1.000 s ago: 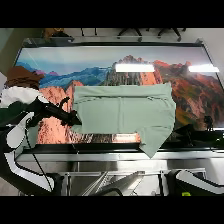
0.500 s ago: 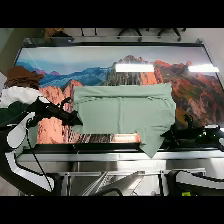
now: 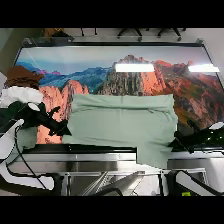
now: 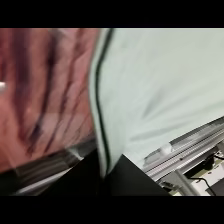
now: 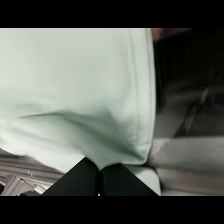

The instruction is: Fold the shirts.

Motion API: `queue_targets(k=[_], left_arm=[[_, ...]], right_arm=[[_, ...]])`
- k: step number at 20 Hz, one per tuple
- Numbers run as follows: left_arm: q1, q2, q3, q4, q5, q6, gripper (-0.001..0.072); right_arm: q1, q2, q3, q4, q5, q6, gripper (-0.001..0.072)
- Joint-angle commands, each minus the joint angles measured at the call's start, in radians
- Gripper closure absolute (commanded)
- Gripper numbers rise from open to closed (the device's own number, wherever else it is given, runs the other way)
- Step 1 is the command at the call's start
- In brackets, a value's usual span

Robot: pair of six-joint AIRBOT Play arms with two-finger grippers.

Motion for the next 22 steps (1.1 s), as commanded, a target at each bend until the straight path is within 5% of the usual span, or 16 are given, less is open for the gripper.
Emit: queue_targets(k=[1,9,19,20,22], left_arm=[[0.085,0.124,-0.073,0.029,-0.013,-0.035,0.0692],[-0.051,0.115,0.237,-0.045,0.024,-0.035,0.0692],[-0.178,-0.279,0.689,-0.044,0.06,-0.114,0.0691],[-0.181,-0.304,0.715,-0.045,0.048,-0.118,0.0689],[-0.186,-0.338,0.761,-0.045,0.005,-0.12,0.0685]], right_arm=[[0.0,0.069,0.042,-0.013,0.029,0.044,0.0699],[0.078,-0.128,0.364,0.411,-0.161,-0.154,0.0699],[0.209,-0.564,0.715,0.415,-0.351,-0.219,0.0697],[0.209,-0.573,0.719,0.415,-0.347,-0.245,0.0674],[0.203,-0.572,0.723,0.413,-0.335,-0.3,0.0403]])
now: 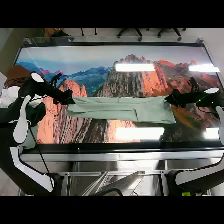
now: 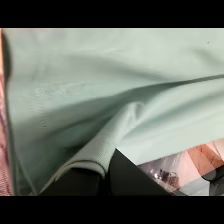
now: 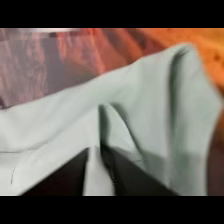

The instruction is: Fold the shirts.

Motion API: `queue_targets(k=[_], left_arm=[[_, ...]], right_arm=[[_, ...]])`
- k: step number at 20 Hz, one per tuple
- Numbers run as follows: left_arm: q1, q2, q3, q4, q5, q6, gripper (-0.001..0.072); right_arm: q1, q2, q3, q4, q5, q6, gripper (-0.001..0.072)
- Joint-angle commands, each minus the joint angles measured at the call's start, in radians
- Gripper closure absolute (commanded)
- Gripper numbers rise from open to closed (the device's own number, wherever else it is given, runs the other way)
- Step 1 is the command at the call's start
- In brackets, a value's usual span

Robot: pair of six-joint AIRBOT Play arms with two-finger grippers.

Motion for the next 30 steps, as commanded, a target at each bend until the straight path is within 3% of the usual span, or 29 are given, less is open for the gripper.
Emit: queue_targets(k=[1,2,3,4,9,12,20,21,22,23,24,25,26,30], left_arm=[[-0.016,-0.077,0.098,-0.004,-0.055,-0.016,0.0526],[-0.022,-0.079,0.111,-0.004,-0.056,-0.016,0.0169],[-0.023,-0.078,0.126,-0.004,-0.056,-0.016,0.0],[-0.024,-0.078,0.146,-0.003,-0.063,-0.016,0.0001],[0.011,-0.078,0.242,0.008,-0.143,-0.019,0.0001],[0.063,-0.077,0.268,-0.002,-0.21,-0.085,0.0001],[0.011,-0.068,0.267,-0.184,-0.262,-0.094,0.0003],[-0.01,-0.069,0.267,-0.184,-0.259,-0.094,0.0071],[-0.029,-0.069,0.267,-0.185,-0.251,-0.094,0.0212],[-0.054,-0.069,0.267,-0.185,-0.234,-0.094,0.0379],[-0.079,-0.069,0.267,-0.185,-0.22,-0.094,0.0566],[-0.107,-0.069,0.267,-0.185,-0.198,-0.095,0.0691],[-0.136,-0.069,0.267,-0.185,-0.166,-0.098,0.0691],[-0.331,-0.08,0.267,-0.183,0.018,-0.113,0.0691]], right_arm=[[-0.013,-0.029,0.039,-0.007,0.023,-0.084,0.0383],[-0.028,-0.019,0.048,-0.026,0.041,-0.089,0.0362],[-0.046,-0.007,0.054,-0.039,0.051,-0.089,0.0189],[-0.066,0.005,0.054,-0.051,0.055,-0.089,0.0057],[-0.153,-0.012,0.053,-0.098,0.142,-0.089,0.0051],[-0.138,-0.059,0.053,-0.089,0.142,-0.114,0.0051],[-0.036,-0.174,0.053,0.018,0.239,-0.254,0.0051],[-0.025,-0.174,0.053,0.018,0.238,-0.258,0.0054],[-0.018,-0.174,0.053,0.019,0.238,-0.271,0.0148],[-0.013,-0.174,0.053,0.018,0.238,-0.289,0.0381],[-0.01,-0.174,0.053,0.019,0.238,-0.298,0.0538],[-0.01,-0.172,0.053,0.028,0.242,-0.298,0.0638],[-0.011,-0.167,0.056,0.029,0.253,-0.29,0.0697],[-0.011,-0.085,0.117,0.026,0.342,-0.221,0.0698]])
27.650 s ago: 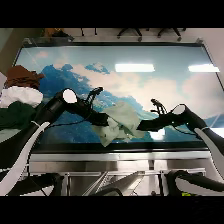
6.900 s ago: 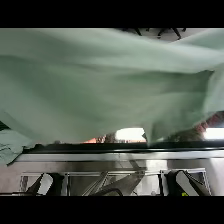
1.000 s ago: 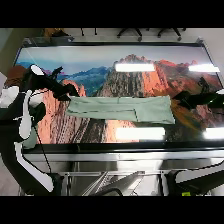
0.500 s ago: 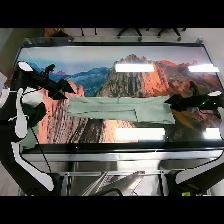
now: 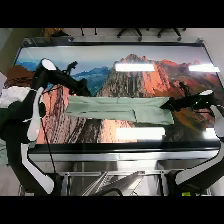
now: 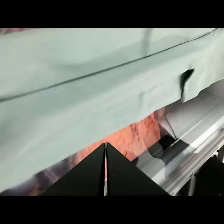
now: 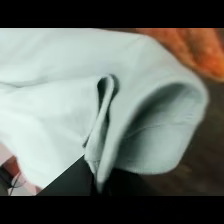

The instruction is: Fold the shirts.

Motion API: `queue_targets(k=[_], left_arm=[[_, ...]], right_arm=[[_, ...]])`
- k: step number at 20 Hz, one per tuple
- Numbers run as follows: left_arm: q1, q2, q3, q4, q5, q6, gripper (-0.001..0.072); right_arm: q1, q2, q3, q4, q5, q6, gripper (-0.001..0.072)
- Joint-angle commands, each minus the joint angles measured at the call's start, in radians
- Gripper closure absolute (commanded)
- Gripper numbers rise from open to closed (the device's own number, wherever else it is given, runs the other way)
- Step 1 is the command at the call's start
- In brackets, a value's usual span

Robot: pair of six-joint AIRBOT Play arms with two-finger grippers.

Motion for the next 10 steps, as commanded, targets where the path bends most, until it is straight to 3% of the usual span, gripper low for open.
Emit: queue_targets(k=[1,6,10], left_arm=[[-0.184,-0.025,0.001,-0.001,0.183,-0.008,0.0691],[-0.417,-0.182,0.011,0.0,0.396,-0.041,0.0696],[-0.494,-0.329,0.183,-0.005,0.402,-0.146,0.0696]], right_arm=[[0.003,0.077,0.069,0.023,0.111,0.072,0.0698],[0.003,0.269,0.198,0.121,0.272,0.196,0.0698],[0.021,0.352,0.267,0.124,0.323,0.264,0.0699]])
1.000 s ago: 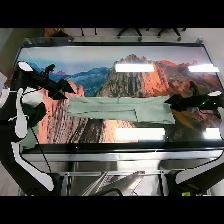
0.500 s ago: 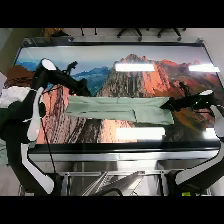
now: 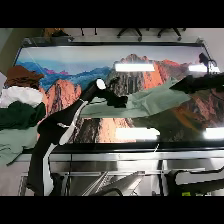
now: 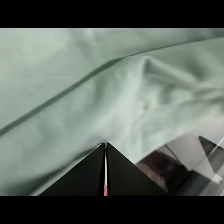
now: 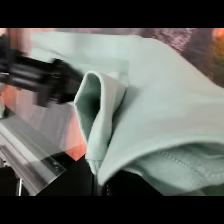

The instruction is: Fold the shirts.

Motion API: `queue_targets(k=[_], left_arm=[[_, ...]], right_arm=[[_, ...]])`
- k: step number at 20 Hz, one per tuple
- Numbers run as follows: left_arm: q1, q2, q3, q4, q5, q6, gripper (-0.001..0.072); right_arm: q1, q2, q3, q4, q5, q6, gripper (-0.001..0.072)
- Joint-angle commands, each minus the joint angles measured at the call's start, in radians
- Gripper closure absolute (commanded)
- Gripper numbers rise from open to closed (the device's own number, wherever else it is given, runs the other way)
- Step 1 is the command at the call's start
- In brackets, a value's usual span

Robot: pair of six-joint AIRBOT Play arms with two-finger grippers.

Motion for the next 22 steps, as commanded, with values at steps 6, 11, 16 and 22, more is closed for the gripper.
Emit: queue_targets(k=[6,11,16,22], left_arm=[[-0.04,-0.037,0.079,-0.135,0.008,0.019,0.0695],[0.229,0.269,0.067,-0.317,-0.257,0.178,0.0695],[0.466,0.505,0.078,-0.335,-0.348,0.241,0.0694],[0.53,0.591,0.077,-0.338,-0.384,0.258,0.0693]], right_arm=[[0.102,0.076,0.044,0.018,0.053,0.099,0.0698],[0.261,0.072,0.044,0.061,-0.097,0.148,0.0698],[0.747,-0.088,0.044,0.071,-0.573,0.156,0.0697],[1.11,-0.367,0.048,0.069,-1.084,0.032,0.0143]])
